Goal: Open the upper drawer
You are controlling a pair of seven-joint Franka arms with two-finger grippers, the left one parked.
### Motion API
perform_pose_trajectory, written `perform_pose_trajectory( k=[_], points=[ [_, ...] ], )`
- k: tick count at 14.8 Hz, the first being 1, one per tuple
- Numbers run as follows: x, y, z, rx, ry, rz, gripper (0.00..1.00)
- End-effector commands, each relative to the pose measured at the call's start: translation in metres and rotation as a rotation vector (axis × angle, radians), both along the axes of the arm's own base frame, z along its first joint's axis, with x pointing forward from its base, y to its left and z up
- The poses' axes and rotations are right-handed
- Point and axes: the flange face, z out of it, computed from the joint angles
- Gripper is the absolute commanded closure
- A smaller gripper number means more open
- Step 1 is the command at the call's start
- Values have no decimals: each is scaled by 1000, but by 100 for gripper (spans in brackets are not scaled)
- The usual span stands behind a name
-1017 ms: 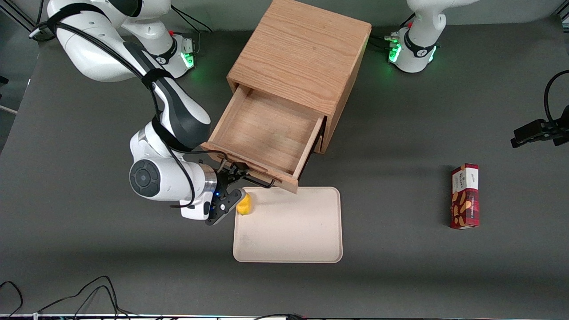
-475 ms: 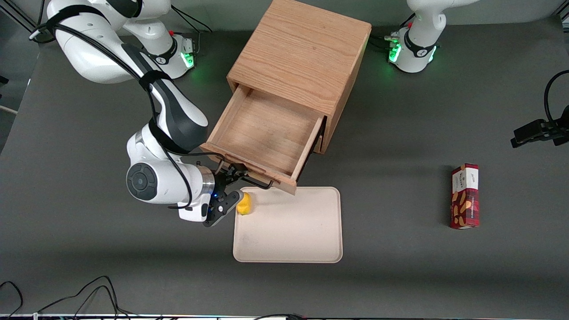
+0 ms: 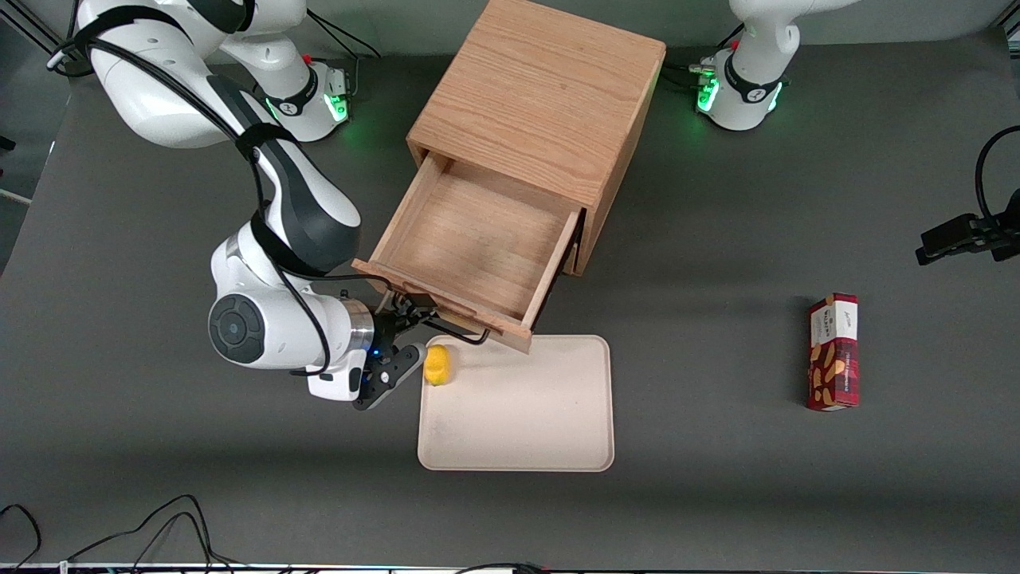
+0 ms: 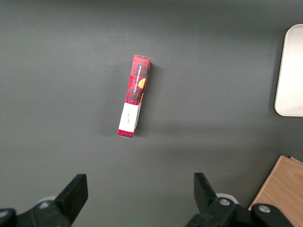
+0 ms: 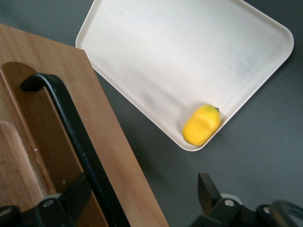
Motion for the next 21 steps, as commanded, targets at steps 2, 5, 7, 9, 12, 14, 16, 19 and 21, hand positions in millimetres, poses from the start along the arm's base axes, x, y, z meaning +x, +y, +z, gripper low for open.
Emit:
perform_pose_trajectory(
  k=[2, 5, 7, 9, 12, 14, 16, 19, 21],
  points=[
    [-1, -1, 14, 20, 31, 2, 0],
    [-3, -14, 43, 16, 12, -17, 0],
    [-15, -15, 60, -10, 28, 2, 0],
    [-22, -27, 80, -35, 34, 5, 0],
    [-42, -47, 108, -90, 23, 0, 0],
    [-63, -59, 122, -147, -3, -15, 0],
    [-79, -81, 138, -210, -37, -52, 0],
    [-101, -127, 152, -267, -62, -144, 0],
    [-113, -157, 165, -302, -74, -266, 0]
  ],
)
